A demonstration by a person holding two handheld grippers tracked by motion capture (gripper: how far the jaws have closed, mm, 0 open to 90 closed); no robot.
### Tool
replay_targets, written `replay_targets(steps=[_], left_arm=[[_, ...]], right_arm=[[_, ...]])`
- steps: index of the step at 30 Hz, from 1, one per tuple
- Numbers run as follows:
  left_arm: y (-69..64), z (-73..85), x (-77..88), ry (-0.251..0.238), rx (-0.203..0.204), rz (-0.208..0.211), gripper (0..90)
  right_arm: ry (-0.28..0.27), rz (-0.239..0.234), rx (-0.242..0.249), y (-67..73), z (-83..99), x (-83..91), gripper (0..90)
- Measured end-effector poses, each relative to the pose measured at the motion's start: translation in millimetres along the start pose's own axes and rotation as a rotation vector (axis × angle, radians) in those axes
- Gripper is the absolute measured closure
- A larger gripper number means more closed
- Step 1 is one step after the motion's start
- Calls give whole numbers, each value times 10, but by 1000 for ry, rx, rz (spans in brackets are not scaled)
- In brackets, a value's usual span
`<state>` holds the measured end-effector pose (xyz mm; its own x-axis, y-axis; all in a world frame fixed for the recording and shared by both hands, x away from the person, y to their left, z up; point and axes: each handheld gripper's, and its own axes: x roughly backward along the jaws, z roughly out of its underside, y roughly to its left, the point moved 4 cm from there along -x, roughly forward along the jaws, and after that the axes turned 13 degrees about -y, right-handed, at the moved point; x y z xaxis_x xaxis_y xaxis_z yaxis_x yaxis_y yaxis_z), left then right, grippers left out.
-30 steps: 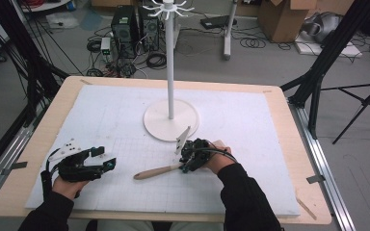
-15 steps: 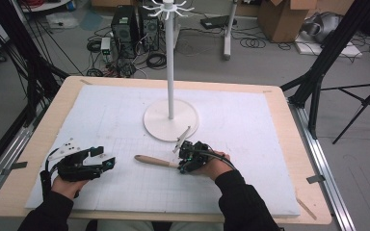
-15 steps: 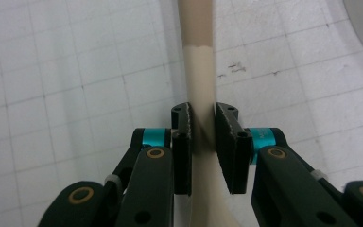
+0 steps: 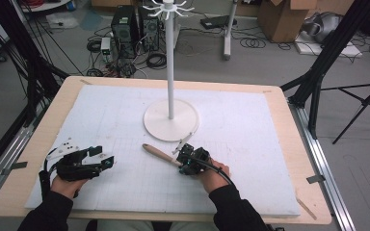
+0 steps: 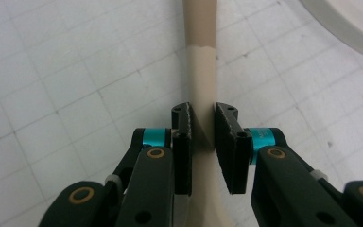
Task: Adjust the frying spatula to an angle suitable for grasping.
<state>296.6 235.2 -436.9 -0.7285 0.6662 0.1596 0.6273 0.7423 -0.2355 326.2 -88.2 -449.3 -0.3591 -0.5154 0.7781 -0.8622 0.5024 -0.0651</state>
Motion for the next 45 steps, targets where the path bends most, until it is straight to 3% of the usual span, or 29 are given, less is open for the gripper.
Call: replay_targets(steps=[5, 9, 11, 13, 15, 18, 22, 29, 32, 35, 40, 45], left_arm=[[-6, -1, -5, -2, -1, -3, 278], [-7, -1, -7, -2, -2, -4, 278], [-10, -1, -7, -3, -3, -4, 278], [-10, -1, -5, -3, -4, -4, 278], [-9, -3, -2, -4, 0, -2, 278], [-6, -5, 0, -8, 1, -5, 278], [-13, -14, 3, -20, 6, 0, 278], [-37, -79, 21, -109, 19, 12, 204], [-60, -114, 36, -155, 20, 20, 183], [-76, -142, 48, -186, 8, 14, 183], [-86, -112, 24, -169, 16, 26, 194], [-112, -128, 62, -196, 12, 22, 195]], right_arm=[[-17, 59, -87, 24, 54, 33, 773], [-14, 113, -102, 82, 54, 31, 767], [-17, 115, -104, 90, 51, 31, 746], [-39, 73, -125, 85, 48, 40, 665], [-81, 73, -110, 72, 35, 78, 601], [-171, 46, -132, 32, 20, 190, 502], [-296, 34, -131, -36, 60, 383, 431], [-509, 115, -124, -184, 315, 750, 145], [-560, 176, -144, -239, 472, 874, 145], [-649, 199, -135, -265, 565, 1009, 144], [-683, 222, -124, -293, 615, 1118, 145], [-692, 180, -152, -307, 640, 1124, 147]])
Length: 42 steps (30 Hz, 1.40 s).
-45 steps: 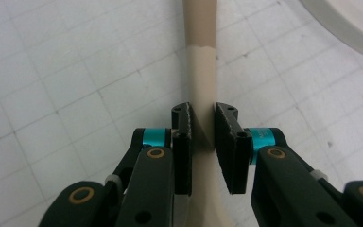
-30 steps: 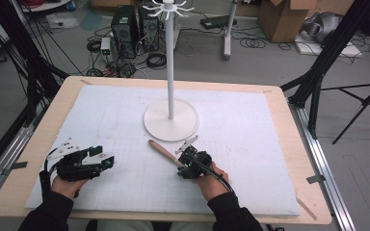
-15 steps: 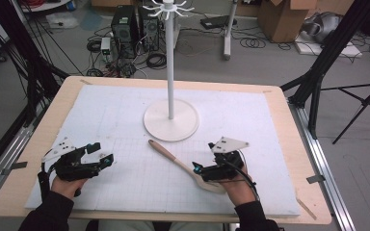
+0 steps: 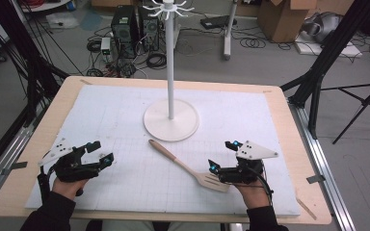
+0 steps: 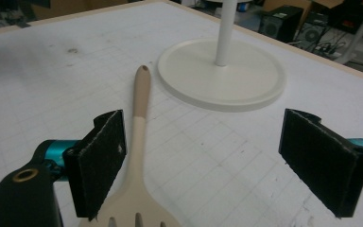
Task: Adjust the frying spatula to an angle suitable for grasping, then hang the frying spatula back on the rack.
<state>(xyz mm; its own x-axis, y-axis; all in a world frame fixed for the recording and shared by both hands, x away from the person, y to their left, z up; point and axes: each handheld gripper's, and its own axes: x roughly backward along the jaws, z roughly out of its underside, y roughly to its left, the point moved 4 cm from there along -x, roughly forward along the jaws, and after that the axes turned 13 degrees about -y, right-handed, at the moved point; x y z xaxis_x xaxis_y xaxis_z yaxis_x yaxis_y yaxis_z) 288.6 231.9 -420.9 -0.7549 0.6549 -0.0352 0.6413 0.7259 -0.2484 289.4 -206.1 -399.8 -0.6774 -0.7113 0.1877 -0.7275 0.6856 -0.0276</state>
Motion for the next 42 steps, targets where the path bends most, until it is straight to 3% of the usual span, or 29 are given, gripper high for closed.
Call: replay_targets(steps=[10, 17, 24, 31, 37, 42], left_arm=[[-39, 9, -19, -1, -18, -15, 201], [-29, 32, -42, 2, -9, -10, 205], [-45, 54, -47, 19, -19, -8, 206], [-80, 88, -42, 41, -33, -16, 216], [-78, 125, -71, 61, -34, -14, 221], [-70, 128, -68, 68, -34, -13, 223]], right_arm=[[-19, 10, 28, 12, -29, 32, 150], [-11, 35, 1, -3, -23, 46, 149], [15, -1, -12, 27, -24, -45, 150], [59, -71, 19, 122, -33, -267, 158], [175, -113, 22, 201, 84, -515, 188], [340, -167, 16, 250, 266, -797, 253]])
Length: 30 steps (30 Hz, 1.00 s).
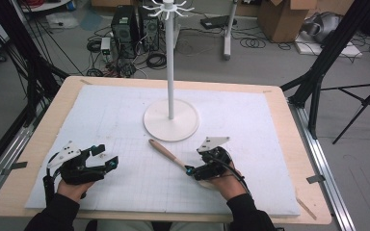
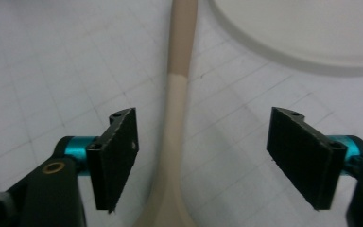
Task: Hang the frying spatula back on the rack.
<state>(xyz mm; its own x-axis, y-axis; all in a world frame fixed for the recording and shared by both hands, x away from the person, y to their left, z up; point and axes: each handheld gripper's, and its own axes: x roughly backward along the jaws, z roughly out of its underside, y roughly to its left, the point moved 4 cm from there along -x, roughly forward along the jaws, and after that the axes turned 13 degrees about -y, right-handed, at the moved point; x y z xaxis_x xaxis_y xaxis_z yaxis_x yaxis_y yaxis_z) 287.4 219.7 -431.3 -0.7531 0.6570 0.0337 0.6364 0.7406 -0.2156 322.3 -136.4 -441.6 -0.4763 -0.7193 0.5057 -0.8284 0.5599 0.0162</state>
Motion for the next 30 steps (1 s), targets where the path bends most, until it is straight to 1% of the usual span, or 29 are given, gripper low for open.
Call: replay_targets(steps=[1, 3, 5, 9, 11, 12, 14, 16, 20, 21, 23, 24, 25, 26, 27, 30], left_arm=[[-2, 3, -2, 2, 0, 2, 223], [-3, 10, -6, 11, -6, 3, 224], [0, 16, -11, 18, -8, 5, 224], [4, 13, -14, 17, -6, 5, 225], [3, 7, -10, 12, -1, 4, 225], [8, 3, -6, 13, -3, 4, 225], [13, -1, 0, 11, -1, 3, 225], [21, -4, 6, 11, 0, 4, 226], [25, -4, 4, 10, 8, 2, 226], [23, -4, 3, 11, 9, 2, 226], [21, -4, 2, 9, 9, 0, 226], [20, -4, 1, 9, 10, -1, 226], [20, -3, 1, 10, 9, -2, 227], [20, -3, 1, 12, 8, -1, 226], [20, -3, 1, 13, 8, -1, 227], [20, -3, -1, 13, 7, 1, 230]], right_arm=[[27, -10, -6, -9, 13, -53, 259], [52, -30, -20, -19, 21, -116, 286], [77, -37, -24, -12, 14, -146, 302], [131, -48, -11, 39, -20, -208, 338], [171, -51, -7, 72, -21, -254, 359], [182, -54, 12, 72, -20, -286, 373], [208, -43, 11, 71, -15, -327, 389], [218, -36, -6, 69, -15, -346, 410], [222, -29, -12, 49, -20, -353, 459], [223, -25, -7, 47, -20, -352, 475], [231, -17, 36, 71, -21, -359, 494], [233, -17, 50, 91, -27, -361, 528], [238, -23, 65, 111, -34, -360, 581], [244, -30, 71, 133, -40, -358, 622], [252, -29, 73, 150, -46, -359, 641], [276, -22, 37, 153, -61, -372, 663]])
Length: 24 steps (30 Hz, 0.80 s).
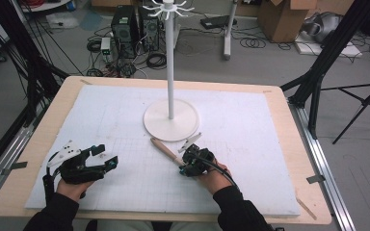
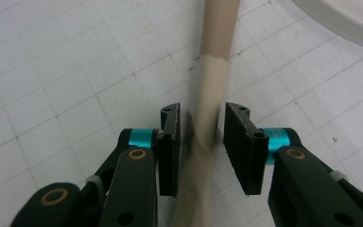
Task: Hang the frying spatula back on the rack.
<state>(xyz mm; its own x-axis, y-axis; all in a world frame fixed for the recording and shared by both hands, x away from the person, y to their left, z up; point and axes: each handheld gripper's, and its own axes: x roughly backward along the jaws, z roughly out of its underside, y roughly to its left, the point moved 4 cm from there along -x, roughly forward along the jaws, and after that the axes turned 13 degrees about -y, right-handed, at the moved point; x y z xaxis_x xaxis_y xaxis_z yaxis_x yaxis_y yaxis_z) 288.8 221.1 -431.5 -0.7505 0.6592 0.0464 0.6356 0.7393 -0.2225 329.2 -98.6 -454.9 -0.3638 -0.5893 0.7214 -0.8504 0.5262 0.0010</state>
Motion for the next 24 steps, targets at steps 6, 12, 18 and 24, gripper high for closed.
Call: replay_targets(steps=[6, 12, 18, 24], left_arm=[[0, -3, 0, -3, 3, -4, 233], [1, -3, -9, -6, 11, -4, 236], [-4, -2, -15, -5, 10, 0, 239], [-2, -5, -13, -6, 10, -2, 242]], right_arm=[[100, -2, -19, -1, -86, -32, 657], [162, 1, -24, 1, -142, -61, 671], [186, 19, -40, 15, -169, -76, 730], [181, 28, -58, 24, -167, -74, 773]])
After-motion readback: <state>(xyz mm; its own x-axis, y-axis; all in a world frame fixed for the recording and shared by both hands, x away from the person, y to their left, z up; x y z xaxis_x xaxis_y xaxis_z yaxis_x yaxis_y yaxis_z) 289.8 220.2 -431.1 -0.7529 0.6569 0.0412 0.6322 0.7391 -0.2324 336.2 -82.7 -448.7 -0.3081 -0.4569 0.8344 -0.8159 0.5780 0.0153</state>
